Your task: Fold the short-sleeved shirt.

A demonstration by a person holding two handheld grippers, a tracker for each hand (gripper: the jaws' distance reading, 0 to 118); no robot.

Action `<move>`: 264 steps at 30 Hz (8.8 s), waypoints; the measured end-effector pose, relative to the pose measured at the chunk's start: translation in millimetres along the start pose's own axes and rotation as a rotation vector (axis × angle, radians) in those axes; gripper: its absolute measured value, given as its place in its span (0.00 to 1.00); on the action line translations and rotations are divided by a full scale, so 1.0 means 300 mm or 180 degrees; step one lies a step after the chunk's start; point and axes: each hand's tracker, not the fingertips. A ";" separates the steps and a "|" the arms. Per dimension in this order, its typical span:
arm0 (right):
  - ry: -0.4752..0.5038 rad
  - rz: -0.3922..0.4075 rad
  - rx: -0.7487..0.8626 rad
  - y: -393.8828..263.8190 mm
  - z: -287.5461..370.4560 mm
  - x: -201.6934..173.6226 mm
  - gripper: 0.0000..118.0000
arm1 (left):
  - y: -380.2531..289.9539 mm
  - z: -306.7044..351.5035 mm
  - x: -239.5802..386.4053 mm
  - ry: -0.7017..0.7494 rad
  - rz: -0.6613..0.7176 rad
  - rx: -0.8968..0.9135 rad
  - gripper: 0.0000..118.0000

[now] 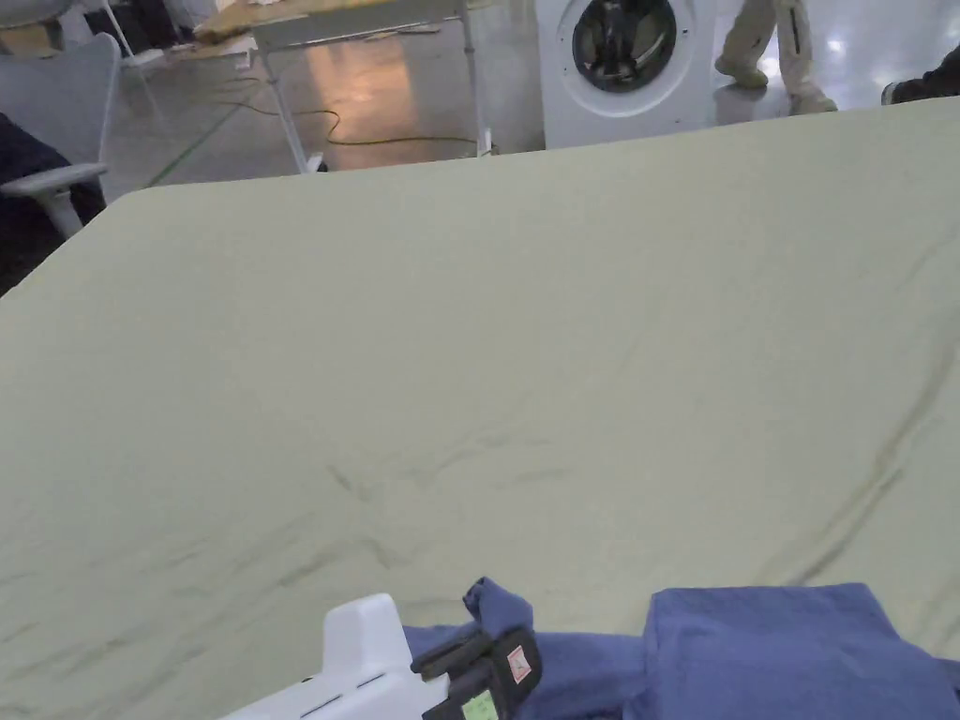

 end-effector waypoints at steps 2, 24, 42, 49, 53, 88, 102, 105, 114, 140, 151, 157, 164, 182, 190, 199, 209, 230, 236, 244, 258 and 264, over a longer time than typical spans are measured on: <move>-0.0065 0.0084 -0.0059 -0.012 -0.002 0.006 0.00 | -0.010 -0.035 0.008 -0.0096 -0.0002 -0.0193 0.33; 0.0048 0.0077 -0.0150 -0.064 -0.030 0.014 0.00 | -0.059 -0.094 -0.119 -0.0274 0.0395 -0.0318 0.24; 0.0161 0.0073 -0.0134 -0.038 -0.060 -0.027 0.00 | -0.061 0.149 -0.542 -0.0139 0.1747 0.0442 0.07; 0.0135 0.0077 -0.0128 -0.026 -0.048 -0.022 0.00 | 0.004 0.310 -0.502 -0.0168 0.1509 0.0827 0.03; 0.0185 -0.0069 -0.0109 -0.023 -0.057 0.000 0.00 | 0.089 0.451 -0.398 0.0164 0.0893 0.0953 0.03; 0.0034 -0.0347 -0.0202 -0.130 0.024 0.025 0.00 | -0.172 -0.412 0.264 -0.0838 -0.0190 -0.1083 0.08; 0.0444 -0.0040 -0.0371 -0.082 -0.076 -0.091 0.00 | -0.053 -0.168 0.172 -0.0776 -0.0001 -0.0463 0.19; 0.0658 0.0159 -0.0571 -0.056 -0.166 -0.163 0.00 | -0.013 -0.048 0.086 -0.0556 0.0014 -0.0284 0.44; 0.0406 0.0624 -0.1581 -0.074 -0.432 -0.245 0.00 | -0.017 0.118 -0.151 -0.0326 0.0455 0.0034 0.74; 0.0688 -0.0138 -0.1531 -0.025 -0.377 -0.187 0.00 | -0.033 -0.085 -0.174 -0.0632 0.0761 -0.0444 0.24; 0.0758 -0.0572 -0.1246 -0.001 -0.319 -0.096 0.00 | 0.328 0.506 -0.580 0.0485 0.0585 0.0426 0.24; 0.0781 -0.0519 -0.1330 -0.034 -0.316 -0.124 0.00 | 0.419 0.630 -0.825 0.1249 0.0754 0.0417 0.24; 0.0780 -0.0365 -0.1229 -0.005 -0.303 -0.142 0.00 | 0.426 0.595 -0.760 0.2357 0.0565 0.0758 0.65; 0.0162 0.1082 0.0477 0.139 -0.115 -0.336 0.00 | -0.007 0.467 0.125 0.1914 -0.2197 0.2123 0.07; 0.0373 0.0625 0.0758 0.172 -0.070 -0.301 0.00 | -0.058 0.432 0.190 0.1571 -0.1972 0.2120 0.00; 0.0382 0.0650 0.0864 0.166 -0.044 -0.281 0.00 | -0.058 0.437 0.192 0.1366 -0.1787 0.2095 0.00; 0.0437 0.0638 0.0848 0.174 -0.039 -0.288 0.05 | -0.063 0.411 0.218 0.1459 -0.1882 0.2031 0.01; 0.0196 0.0935 0.1131 0.199 -0.012 -0.346 1.00 | -0.052 0.439 0.232 0.1446 -0.1797 0.2328 1.00; 0.0101 0.0998 0.1117 0.213 -0.021 -0.363 1.00 | -0.045 0.429 0.231 0.1490 -0.1739 0.2265 1.00; -0.0312 0.0489 0.0839 0.269 -0.054 -0.402 1.00 | -0.041 0.427 0.230 0.1471 -0.1733 0.2202 1.00; -0.0290 0.0274 0.0270 0.285 -0.027 -0.464 1.00 | -0.047 0.403 0.219 0.1352 -0.1612 0.2006 1.00; -0.0395 0.0464 0.0446 0.286 -0.007 -0.498 1.00 | -0.053 0.403 0.226 0.1338 -0.1674 0.1990 1.00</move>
